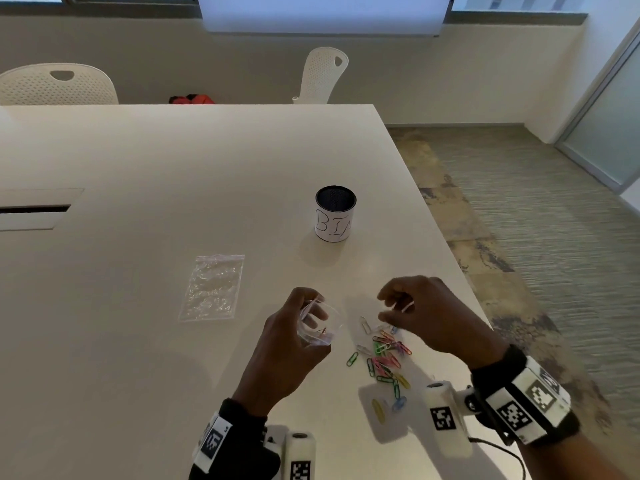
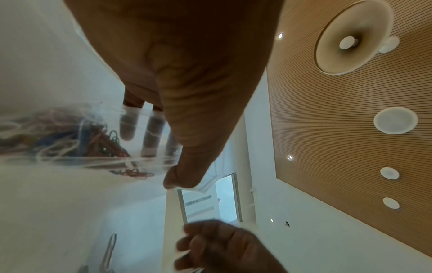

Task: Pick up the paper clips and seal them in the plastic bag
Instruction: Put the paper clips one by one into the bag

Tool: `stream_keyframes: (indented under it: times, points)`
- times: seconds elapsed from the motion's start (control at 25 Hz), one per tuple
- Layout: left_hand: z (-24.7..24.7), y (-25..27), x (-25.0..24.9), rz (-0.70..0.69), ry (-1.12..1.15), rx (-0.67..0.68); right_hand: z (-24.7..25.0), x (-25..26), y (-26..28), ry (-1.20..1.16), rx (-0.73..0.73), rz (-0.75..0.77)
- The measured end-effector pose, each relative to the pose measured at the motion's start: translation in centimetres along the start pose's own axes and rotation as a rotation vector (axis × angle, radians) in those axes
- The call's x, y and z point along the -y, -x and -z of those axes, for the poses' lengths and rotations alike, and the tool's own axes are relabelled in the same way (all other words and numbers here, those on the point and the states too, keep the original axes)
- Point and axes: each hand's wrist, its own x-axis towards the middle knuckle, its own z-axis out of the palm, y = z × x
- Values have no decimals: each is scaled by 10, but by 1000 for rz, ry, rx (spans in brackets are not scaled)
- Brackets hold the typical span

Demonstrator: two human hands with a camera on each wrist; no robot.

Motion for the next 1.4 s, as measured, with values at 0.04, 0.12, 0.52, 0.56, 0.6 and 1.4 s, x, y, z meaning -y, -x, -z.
stream_keyframes:
  times: [0.04,0.12,0.52,0.56,0.6,1.4]
  points:
    - [0,0,0,0,0,0,-2,-10,1,83,109,-58]
    - [0,0,0,5,0,2,-10,-25,5,232,265,-123]
    - [-1,-1,0,-1,-17,12,-52,-23,19,231,209,-48]
    - [-1,-1,0,-2,-18,15,-55,-21,19,218,196,-45]
    - [-1,-1,0,-2,-18,17,-58,-19,18,211,182,-36]
    - [3,0,2,-5,-23,18,-35,-18,3,-369,-36,-45]
